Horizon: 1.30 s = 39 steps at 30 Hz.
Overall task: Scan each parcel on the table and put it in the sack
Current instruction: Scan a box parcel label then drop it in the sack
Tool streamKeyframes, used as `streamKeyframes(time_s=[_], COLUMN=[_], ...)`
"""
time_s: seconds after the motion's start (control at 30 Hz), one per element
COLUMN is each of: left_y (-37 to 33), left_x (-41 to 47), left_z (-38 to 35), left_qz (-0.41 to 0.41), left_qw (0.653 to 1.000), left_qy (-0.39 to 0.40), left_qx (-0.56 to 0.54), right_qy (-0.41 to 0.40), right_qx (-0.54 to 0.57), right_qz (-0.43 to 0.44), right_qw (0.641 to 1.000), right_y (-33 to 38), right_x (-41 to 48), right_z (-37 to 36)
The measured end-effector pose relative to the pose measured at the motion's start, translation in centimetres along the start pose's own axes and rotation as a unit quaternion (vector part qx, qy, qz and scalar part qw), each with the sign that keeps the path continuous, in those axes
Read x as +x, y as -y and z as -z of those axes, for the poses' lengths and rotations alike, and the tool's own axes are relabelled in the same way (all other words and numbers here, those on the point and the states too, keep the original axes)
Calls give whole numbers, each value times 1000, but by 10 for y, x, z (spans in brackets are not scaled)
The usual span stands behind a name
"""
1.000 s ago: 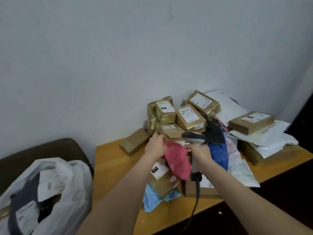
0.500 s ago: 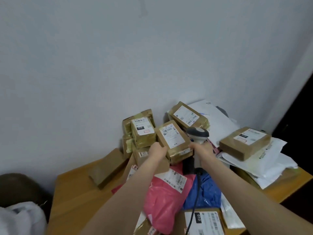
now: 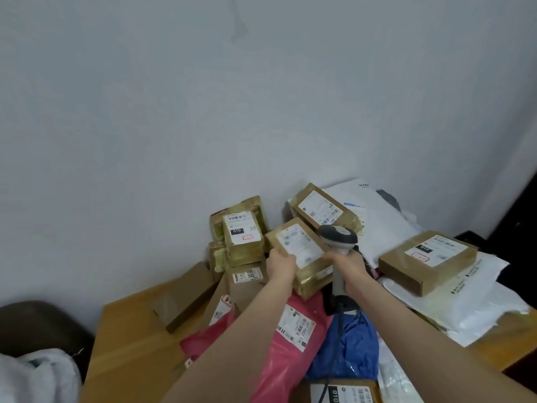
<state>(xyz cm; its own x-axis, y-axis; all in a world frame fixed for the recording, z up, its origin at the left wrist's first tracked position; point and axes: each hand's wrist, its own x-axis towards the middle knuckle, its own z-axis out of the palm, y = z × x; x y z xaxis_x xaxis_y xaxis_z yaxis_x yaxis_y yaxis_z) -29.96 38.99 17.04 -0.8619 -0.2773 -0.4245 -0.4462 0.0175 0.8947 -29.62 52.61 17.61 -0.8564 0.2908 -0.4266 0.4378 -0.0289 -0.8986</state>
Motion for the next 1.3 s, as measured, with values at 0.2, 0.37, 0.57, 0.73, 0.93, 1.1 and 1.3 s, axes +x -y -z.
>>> streamKeyframes(time_s=[0.2,0.37,0.57,0.73,0.93,1.1,1.3], left_y=[11,24,22,12,11,-3,-11], left_x=[9,13,3,-2,-10,-14,-15], left_z=[10,-3,-8,-2,7,16,34], left_qz=[83,76,20,38,97,30,8], left_qw=[996,996,999,995,989,986,989], left_qy=[27,39,24,11,57,88,90], left_qx=[-24,-18,-27,-95,-93,-139,-116], right_qy=[30,79,35,16,12,31,26], right_qx=[5,0,48,71,36,137,171], right_qz=[1,-8,-8,18,22,-6,28], right_qw=[1000,997,998,997,999,990,985], right_y=[6,-4,-8,-4,-6,-4,-3], right_x=[12,14,8,5,-2,-9,-31], right_z=[16,8,20,30,30,32,32])
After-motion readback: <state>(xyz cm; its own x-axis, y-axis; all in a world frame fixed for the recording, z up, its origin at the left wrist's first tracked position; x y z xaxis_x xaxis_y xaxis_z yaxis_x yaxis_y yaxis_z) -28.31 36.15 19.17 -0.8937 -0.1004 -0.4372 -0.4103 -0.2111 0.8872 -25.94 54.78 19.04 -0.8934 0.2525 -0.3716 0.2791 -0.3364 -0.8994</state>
